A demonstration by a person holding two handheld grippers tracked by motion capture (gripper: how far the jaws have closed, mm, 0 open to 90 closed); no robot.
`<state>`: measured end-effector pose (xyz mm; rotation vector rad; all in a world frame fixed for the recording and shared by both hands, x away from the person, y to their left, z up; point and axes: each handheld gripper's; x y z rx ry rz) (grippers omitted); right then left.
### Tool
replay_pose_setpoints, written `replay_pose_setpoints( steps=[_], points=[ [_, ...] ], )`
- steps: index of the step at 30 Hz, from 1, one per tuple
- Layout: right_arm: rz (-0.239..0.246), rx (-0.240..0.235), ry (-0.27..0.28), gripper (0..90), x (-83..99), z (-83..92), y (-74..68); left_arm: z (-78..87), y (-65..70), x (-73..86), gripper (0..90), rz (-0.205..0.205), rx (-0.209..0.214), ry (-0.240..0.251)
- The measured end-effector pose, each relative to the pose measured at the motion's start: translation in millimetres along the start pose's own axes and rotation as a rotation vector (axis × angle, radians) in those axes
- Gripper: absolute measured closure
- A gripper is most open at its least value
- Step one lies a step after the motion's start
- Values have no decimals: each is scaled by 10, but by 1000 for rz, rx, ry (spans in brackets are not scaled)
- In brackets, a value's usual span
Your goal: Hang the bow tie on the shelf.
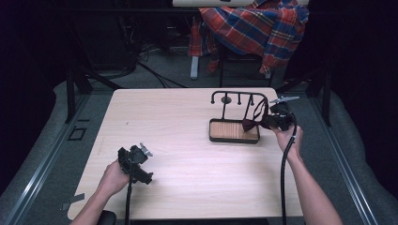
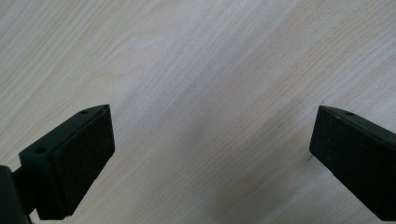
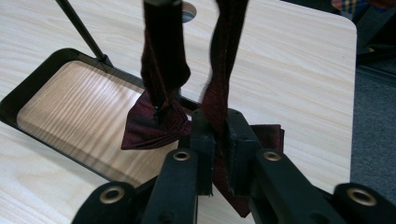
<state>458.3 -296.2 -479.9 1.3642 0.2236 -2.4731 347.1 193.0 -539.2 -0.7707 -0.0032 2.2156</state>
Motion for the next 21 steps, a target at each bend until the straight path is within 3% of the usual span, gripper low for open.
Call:
replay_pose_setpoints(
  steps=[6, 13, 21],
  points=[
    [-8, -17, 4, 720, -12, 29, 27, -2, 4, 4, 3, 1, -2, 2],
    [-18, -15, 19, 696, -34, 94, 72, -1, 7, 0, 3, -1, 2, 0],
    [-18, -42, 16, 589, -83, 202, 59, 5, 8, 4, 3, 2, -4, 8]
  ],
)
Point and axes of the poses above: each handheld gripper's, and its own axes: z roughly backward along the jaws, x roughly out of its underside, y roughly to its right, and after that the axes turned 13 degrees about y, right-handed
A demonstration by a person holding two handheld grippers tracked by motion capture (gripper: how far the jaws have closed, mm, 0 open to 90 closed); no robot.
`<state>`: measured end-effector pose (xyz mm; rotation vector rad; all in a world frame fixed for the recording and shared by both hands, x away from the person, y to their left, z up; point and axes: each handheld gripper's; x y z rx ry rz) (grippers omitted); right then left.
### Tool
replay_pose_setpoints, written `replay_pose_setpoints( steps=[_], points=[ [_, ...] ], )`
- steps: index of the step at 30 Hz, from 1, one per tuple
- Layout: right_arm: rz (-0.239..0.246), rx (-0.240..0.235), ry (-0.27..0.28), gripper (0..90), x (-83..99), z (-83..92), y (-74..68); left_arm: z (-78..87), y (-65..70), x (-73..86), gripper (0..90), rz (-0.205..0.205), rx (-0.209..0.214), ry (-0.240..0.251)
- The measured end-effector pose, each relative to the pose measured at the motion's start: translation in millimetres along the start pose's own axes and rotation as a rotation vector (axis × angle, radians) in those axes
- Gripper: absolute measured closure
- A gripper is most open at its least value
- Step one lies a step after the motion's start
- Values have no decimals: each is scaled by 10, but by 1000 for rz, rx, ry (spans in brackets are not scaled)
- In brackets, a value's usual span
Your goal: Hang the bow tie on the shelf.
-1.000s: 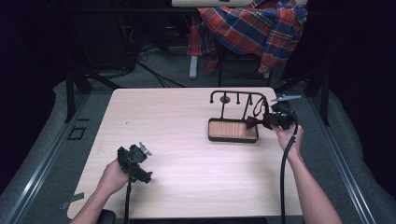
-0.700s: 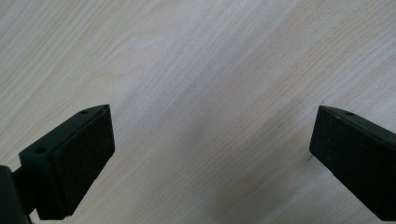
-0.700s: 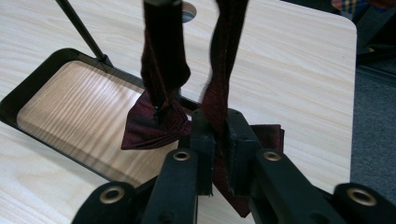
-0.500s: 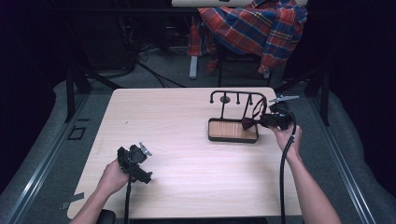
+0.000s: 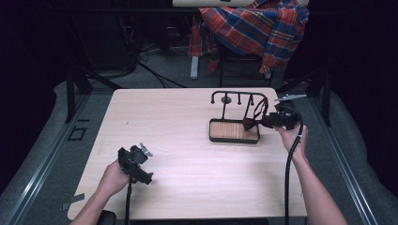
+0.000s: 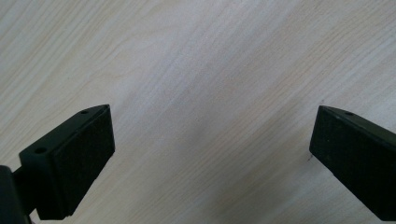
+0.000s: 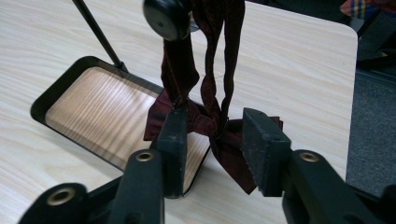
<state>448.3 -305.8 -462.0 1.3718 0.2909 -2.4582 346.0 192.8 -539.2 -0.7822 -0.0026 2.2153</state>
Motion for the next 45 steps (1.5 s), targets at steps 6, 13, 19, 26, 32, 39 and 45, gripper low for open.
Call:
replay_pose_setpoints(
  steps=[6, 13, 19, 26, 32, 39, 45],
  points=[
    [18, 11, -17, 458, -33, 127, -42, 7, 0, 0, 3, 1, -2, 4],
    [42, 3, -24, 332, -64, 304, -107, 18, -2, -1, 3, 3, 2, 3],
    [44, -8, -33, 247, -53, 411, -173, 18, -4, 5, 3, 4, -1, 6],
    [71, -33, -72, 169, 50, 490, -300, 18, -1, 2, 3, 2, 0, 9],
    [111, -70, -122, 141, 210, 553, -435, 24, -4, -1, 3, -2, 3, 5],
    [147, -117, -183, 104, 410, 583, -577, 34, 2, -3, 3, -5, -3, 6],
    [204, -141, -258, 103, 594, 640, -671, 39, 6, -1, 3, -6, -7, 10]
  ],
)
Point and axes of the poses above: each handheld gripper's, and its own axes: z roughly backward along the jaws, x roughly out of its underside, y roughly to its right, and after that the axes turned 13 degrees about y, right-handed
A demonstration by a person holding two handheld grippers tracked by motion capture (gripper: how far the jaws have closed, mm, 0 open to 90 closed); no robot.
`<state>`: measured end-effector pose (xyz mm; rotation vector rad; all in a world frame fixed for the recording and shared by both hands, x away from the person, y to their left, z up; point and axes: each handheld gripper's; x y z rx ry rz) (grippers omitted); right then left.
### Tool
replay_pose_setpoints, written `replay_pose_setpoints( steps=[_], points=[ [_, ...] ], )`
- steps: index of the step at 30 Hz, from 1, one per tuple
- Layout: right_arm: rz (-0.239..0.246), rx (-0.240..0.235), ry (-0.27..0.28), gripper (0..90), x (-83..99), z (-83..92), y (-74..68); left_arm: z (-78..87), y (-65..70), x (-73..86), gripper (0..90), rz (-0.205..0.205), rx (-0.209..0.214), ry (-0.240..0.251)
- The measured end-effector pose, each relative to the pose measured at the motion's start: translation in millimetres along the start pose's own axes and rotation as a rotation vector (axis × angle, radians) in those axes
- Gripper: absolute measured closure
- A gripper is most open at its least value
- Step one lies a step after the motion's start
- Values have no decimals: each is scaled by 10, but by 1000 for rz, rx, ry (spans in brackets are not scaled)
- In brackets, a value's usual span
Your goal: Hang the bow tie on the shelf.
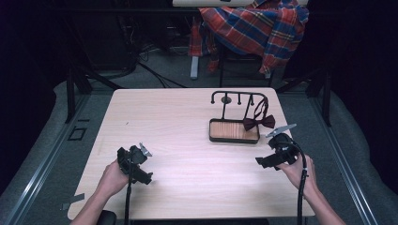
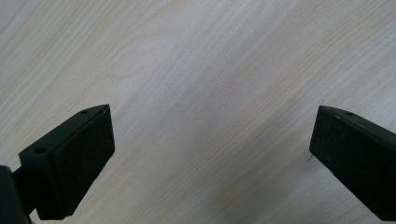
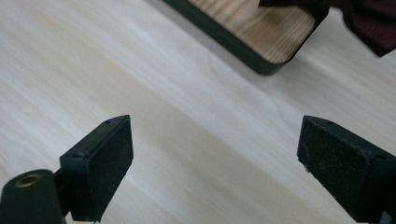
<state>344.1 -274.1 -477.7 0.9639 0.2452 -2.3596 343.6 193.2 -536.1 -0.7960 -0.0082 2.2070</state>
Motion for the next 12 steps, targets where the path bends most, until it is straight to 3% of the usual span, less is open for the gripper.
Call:
replay_pose_setpoints(
  steps=[9, 12],
  points=[
    [30, -14, -68, 141, 151, -54, -25, -18, 12, -4, 3, -15, 4, -13],
    [48, 9, -90, 149, 158, -96, -7, -22, 15, -4, 3, -13, 6, -13]
  ],
)
Point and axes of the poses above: each handheld gripper's, and its own axes: z roughly backward along the jaws, x roughly out of its underside, y roughly to its right, and after that the axes turned 13 degrees about y, right-handed
